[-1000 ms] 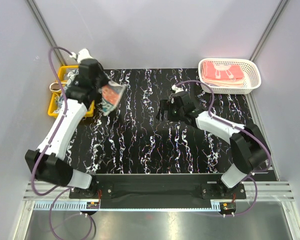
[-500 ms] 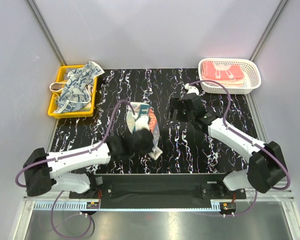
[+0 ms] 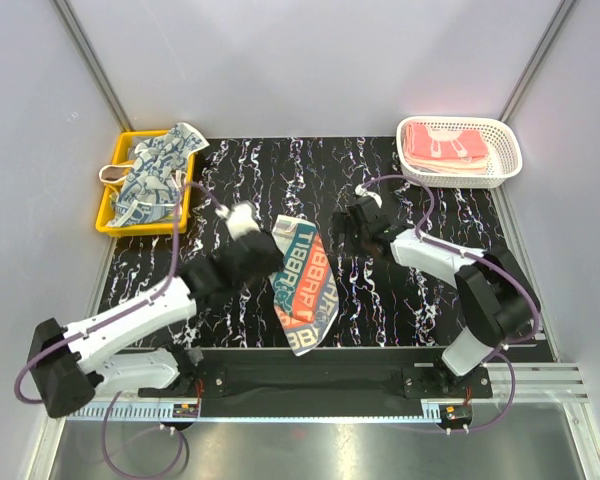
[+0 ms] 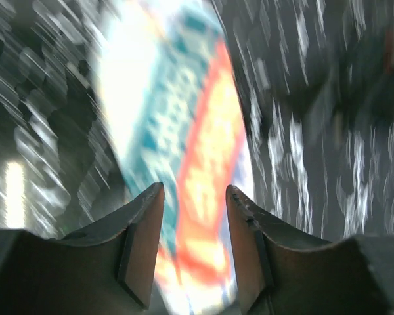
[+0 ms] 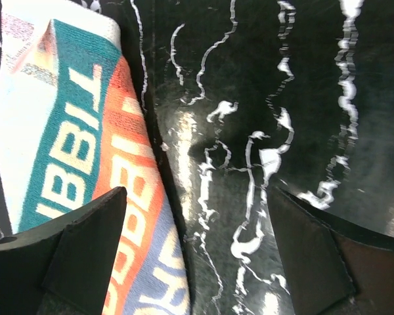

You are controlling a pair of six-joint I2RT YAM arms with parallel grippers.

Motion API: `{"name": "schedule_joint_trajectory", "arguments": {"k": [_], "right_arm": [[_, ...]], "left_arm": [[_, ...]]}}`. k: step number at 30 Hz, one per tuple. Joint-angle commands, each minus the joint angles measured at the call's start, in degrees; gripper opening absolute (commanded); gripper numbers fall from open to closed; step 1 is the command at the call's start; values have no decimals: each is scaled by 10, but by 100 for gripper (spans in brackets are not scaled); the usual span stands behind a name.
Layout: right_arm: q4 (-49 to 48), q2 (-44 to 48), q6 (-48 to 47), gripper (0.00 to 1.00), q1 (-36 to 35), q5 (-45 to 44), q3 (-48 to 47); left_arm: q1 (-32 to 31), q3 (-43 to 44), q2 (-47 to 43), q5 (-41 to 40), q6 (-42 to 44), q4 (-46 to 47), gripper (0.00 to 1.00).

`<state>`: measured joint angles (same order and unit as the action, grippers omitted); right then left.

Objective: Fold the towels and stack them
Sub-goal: Move the towel to the center of the board, then flatten out the crumpled towel

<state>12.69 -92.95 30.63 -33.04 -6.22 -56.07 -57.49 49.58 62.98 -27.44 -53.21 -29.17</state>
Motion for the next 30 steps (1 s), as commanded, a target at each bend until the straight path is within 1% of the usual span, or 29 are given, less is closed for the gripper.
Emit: {"name": "schedule_joint_trajectory", "arguments": {"k": [1,2,3,4,5,6,7,8,9,10,11,12,13,15,17,18,19,20,22,23,26,30], "right_arm": [[-61,-21,27,93,-1,44,-17],[-68,-28,33,91,-1,50,-18],[-73,-43,36,91,-2,57,-19],[-80,-50,37,89,-3,61,-22],[-84,-57,41,89,-6,76,-26],[-87,-69,41,88,-9,76,-28],[-95,-74,42,88,-11,82,-30],[-97,-89,43,86,-13,85,-38],[-97,-96,43,85,-14,89,-43],[-97,-102,43,84,-16,91,-47],[-97,-108,43,82,-17,91,-56],[-96,-118,43,80,-19,91,-61],[-94,-120,43,77,-19,89,-63],[-94,-125,43,74,-20,85,-65],[-93,-128,42,66,-20,82,-66],[-93,-131,41,60,-21,81,-66],[-92,-131,39,49,-20,79,-66],[-90,-132,38,43,-21,78,-66],[-86,-133,37,34,-20,73,-65],[-86,-132,36,27,-21,71,-65],[-79,-131,30,21,-21,66,-68],[-72,-131,25,19,-20,67,-73]], "left_arm": [[142,45,27,29,93,50,48],[167,60,46,43,110,83,49],[210,69,90,91,137,97,50],[230,81,114,119,146,108,50],[248,105,136,168,158,129,49],[274,115,186,190,182,139,49],[286,127,210,213,194,147,49],[305,161,239,252,212,151,49],[313,175,263,270,220,155,49],[320,194,313,290,229,157,49],[326,212,335,315,238,152,49],[335,229,357,324,259,148,49],[337,270,400,327,270,137,49],[346,303,434,324,296,112,49],[353,337,479,335,311,101,51],[361,347,492,337,320,94,51],[370,359,518,337,323,87,52],[370,362,527,337,326,89,53],[383,365,544,356,330,90,54],[386,366,556,368,332,92,55],[392,366,570,400,345,97,56],[395,352,578,444,348,123,57]]}}
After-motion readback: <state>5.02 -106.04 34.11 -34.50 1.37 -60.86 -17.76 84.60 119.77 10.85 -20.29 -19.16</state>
